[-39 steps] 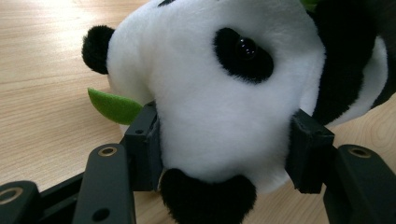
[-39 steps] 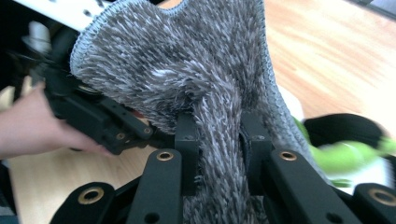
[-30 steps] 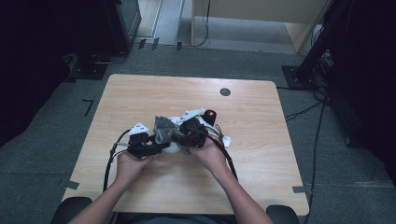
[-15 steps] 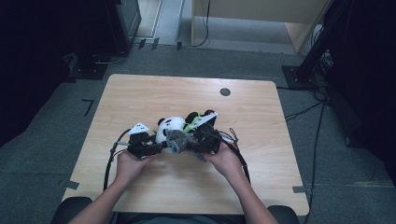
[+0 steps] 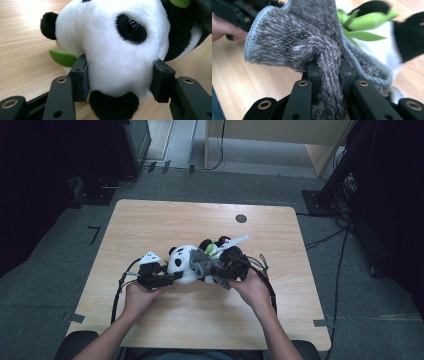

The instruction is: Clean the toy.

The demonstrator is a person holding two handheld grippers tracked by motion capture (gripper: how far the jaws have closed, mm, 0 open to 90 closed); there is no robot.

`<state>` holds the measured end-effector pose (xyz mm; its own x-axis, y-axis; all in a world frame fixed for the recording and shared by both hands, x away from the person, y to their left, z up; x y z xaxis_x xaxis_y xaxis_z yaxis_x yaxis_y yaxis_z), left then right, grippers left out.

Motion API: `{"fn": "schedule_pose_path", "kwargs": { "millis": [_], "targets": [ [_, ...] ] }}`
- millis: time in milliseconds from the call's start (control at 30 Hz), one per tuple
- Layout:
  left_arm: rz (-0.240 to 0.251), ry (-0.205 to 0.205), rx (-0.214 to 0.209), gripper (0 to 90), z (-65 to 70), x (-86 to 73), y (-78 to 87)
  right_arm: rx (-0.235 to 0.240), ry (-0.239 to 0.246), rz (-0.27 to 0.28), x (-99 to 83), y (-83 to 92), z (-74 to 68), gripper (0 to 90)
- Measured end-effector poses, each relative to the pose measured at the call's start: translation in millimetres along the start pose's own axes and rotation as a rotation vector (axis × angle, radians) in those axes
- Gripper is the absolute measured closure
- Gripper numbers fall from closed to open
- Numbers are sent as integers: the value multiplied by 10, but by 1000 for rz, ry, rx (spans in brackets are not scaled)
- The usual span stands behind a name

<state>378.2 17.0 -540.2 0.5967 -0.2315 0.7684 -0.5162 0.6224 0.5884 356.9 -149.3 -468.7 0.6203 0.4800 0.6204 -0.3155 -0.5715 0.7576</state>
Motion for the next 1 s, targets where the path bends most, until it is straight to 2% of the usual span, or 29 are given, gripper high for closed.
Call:
{"fn": "schedule_pose_path", "kwargs": {
  "millis": [233,300,400,500,600,667,767,833,1000],
  "targets": [
    [3,-7,2,434,7,-3,-1,-22,-55,67,31,192,188,774],
    [4,-8,4,435,7,-5,-2,-38,-65,88,39,242,250,774],
    [6,-18,8,433,8,-9,-4,-92,-89,116,48,340,368,777],
    [9,-14,8,432,6,-5,-5,-73,-112,169,99,443,400,778],
    [13,-17,9,433,7,-3,-1,-37,-103,238,234,551,301,777],
    [14,-17,10,433,10,-4,2,-29,-69,273,349,599,191,777],
    [16,-16,10,432,18,-2,6,-26,-2,293,513,563,4,777],
    [17,-15,10,432,25,-2,9,-21,30,287,599,447,-102,776],
    [20,-15,9,432,38,-2,8,-19,98,197,662,-46,-278,776]
  ]
}}
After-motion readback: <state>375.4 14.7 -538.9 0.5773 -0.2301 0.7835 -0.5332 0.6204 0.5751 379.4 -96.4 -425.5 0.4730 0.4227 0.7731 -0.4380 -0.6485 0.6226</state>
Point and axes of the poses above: each handheld gripper's, and its own axes: y roughly backward along the jaws, x roughly out of its top, z roughly to its right, the point moved 10 cm from there along -y, roughly forward along the jaws, and after that the axes turned 5 degrees about x, right-handed, at the moved point
